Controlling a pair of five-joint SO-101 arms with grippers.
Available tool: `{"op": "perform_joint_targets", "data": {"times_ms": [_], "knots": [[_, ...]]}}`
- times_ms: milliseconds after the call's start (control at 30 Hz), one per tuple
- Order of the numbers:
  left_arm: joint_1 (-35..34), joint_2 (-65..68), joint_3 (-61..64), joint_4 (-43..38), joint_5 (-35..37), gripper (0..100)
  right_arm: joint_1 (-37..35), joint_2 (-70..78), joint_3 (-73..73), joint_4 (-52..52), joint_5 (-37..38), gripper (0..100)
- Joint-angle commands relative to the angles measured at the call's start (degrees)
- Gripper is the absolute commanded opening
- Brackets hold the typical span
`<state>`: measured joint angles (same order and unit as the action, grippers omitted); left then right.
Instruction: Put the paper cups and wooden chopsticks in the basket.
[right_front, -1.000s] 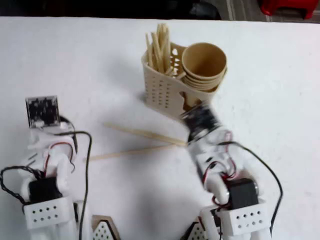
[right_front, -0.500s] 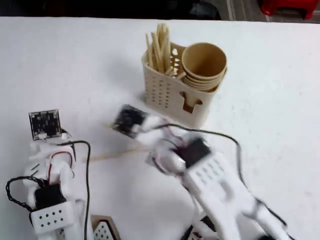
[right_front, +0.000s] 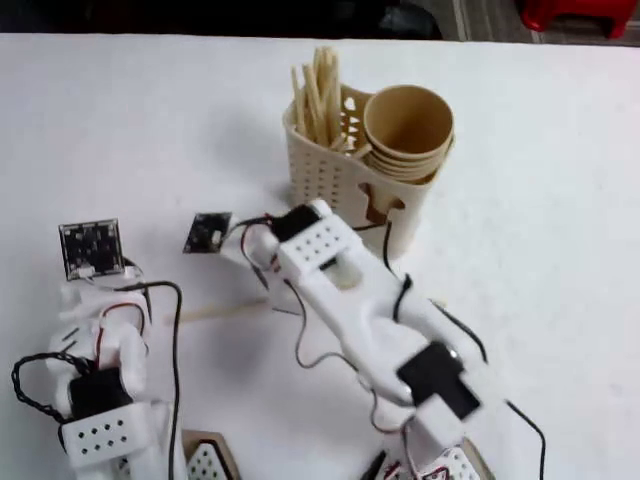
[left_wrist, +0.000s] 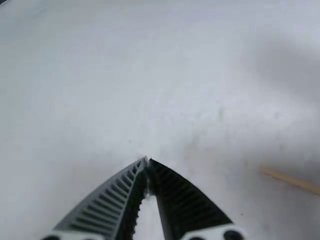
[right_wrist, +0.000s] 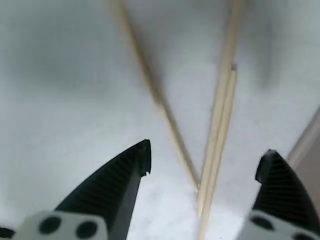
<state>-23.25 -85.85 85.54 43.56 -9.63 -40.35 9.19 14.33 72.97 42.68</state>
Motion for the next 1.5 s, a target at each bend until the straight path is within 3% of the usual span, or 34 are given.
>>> {"op": "perform_joint_targets", "data": {"times_ms": [0,167,433,1100,1467], "knots": [[-0.48,-0.92,-0.18,-1.41,-0.62,3,2.24,3.56,-5.01,-0.48,0.62,40.2],[-0.48,-0.92,-0.18,-1.41,-0.62,3,5.41,8.40,-8.62,-0.40,0.62,43.8],[-0.48,-0.92,-0.18,-1.41,-0.62,3,3.91,14.55,-9.58,-0.48,0.70,43.8],[-0.48,-0.92,-0.09,-1.41,-0.62,3,0.66,8.66,-9.14,3.65,0.09,43.7],[-0.40,-0.92,-0.09,-1.41,-0.62,3,3.91,8.66,-3.52,-5.41,0.26,43.7]]}}
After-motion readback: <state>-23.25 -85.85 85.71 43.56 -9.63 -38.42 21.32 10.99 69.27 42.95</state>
